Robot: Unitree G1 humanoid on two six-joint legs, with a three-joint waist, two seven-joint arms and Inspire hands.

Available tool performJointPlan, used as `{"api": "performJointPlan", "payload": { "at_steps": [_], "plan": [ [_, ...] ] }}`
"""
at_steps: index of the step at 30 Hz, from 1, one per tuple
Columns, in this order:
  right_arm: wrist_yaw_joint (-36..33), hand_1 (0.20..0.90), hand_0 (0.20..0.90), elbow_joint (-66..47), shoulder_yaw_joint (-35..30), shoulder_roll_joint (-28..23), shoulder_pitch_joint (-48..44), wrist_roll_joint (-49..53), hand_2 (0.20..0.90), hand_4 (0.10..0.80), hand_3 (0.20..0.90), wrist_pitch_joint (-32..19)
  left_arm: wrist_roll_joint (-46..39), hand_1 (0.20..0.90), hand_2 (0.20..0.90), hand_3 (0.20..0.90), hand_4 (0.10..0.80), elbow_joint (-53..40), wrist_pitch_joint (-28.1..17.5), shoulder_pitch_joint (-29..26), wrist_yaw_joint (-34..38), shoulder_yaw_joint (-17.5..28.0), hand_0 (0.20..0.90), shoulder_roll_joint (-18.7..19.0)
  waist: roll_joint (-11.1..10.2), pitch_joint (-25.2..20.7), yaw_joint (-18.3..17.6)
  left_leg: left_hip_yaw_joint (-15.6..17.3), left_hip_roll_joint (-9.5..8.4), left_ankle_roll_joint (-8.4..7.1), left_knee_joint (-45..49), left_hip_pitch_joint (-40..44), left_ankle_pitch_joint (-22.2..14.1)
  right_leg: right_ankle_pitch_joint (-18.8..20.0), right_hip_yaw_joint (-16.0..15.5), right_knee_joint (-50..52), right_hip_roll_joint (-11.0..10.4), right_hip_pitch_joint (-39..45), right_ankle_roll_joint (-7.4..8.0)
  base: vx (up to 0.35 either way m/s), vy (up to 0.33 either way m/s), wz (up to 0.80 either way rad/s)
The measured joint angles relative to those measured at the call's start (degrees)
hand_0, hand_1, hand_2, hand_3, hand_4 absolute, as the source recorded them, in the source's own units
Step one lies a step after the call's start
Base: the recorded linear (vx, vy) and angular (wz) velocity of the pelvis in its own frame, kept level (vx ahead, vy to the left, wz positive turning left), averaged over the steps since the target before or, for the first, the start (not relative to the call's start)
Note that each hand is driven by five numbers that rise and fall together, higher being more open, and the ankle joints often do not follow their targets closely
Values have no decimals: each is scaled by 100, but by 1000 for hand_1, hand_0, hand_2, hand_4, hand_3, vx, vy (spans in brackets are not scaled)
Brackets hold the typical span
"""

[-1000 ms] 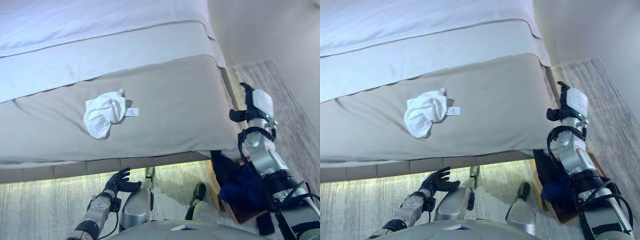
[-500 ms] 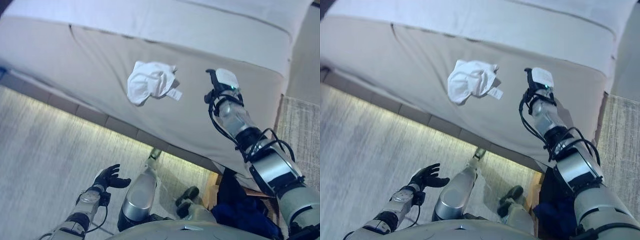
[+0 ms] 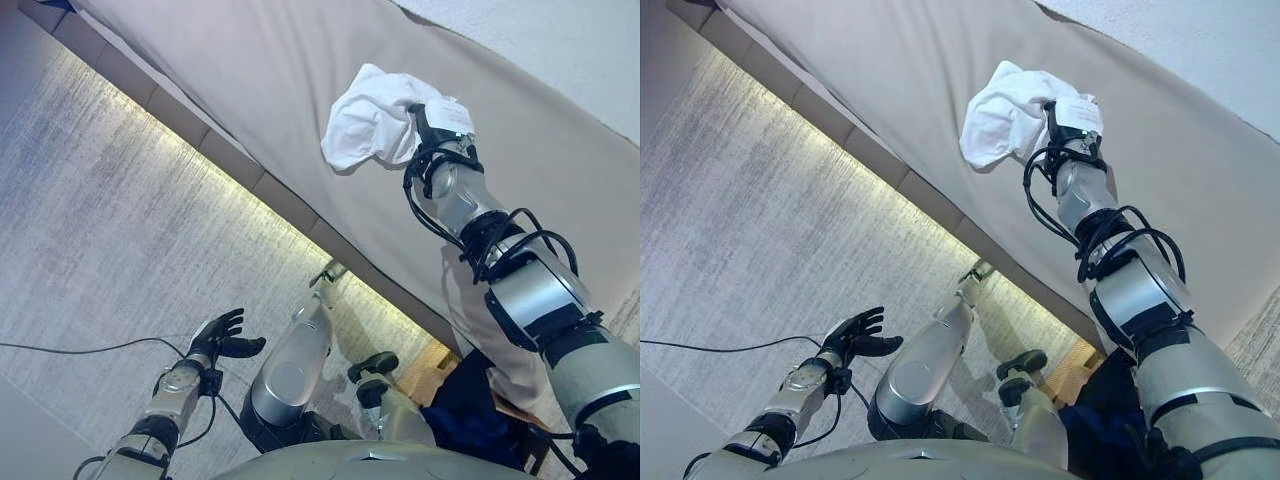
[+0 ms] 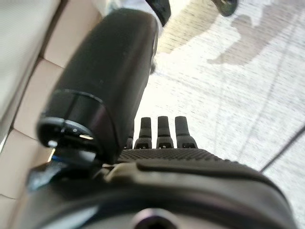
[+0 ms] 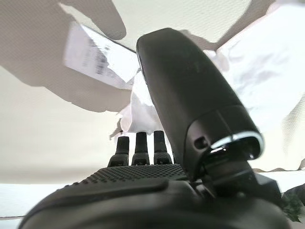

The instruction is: Pick up the clothes from the bed and place them into the basket

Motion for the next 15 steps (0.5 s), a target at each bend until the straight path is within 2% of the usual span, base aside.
{"api": "performJointPlan", "payload": {
  "at_steps": [4, 5, 6, 15],
  "plan": [
    [-11, 900, 900, 85, 25, 62, -132, -118, 900, 800, 900, 126, -44, 900, 900, 900, 800, -7, -84, 4, -9, 0, 900, -3, 11, 6, 16, -17, 10, -10, 80, -194, -7, -39, 1, 103, 17, -190, 3, 0, 0, 0],
    [-12, 792, 792, 101, 46, 62, -185, -155, 792, 674, 774, 147, -49, 900, 900, 900, 800, -9, -106, 3, -18, 1, 900, -8, 21, 11, 13, -19, 17, -10, 85, -256, -7, -40, 0, 138, 17, -256, 3, 0, 0, 0],
    [13, 300, 300, 127, 54, 64, -226, -177, 300, 100, 200, 162, -55, 900, 900, 900, 800, -11, -107, 4, -35, 1, 900, -10, 27, 15, 17, -20, 18, -10, 91, -299, -7, -42, 1, 160, 14, -306, 1, 0, 0, 0],
    [198, 300, 300, 288, 61, 27, -527, -65, 300, 100, 200, 140, -163, 900, 900, 900, 800, -73, -113, 5, -76, 6, 900, -24, 43, 24, 34, -21, -13, -50, 110, -326, 19, -43, -10, 213, -67, -348, 2, -1, -5, 1]
  ]
}}
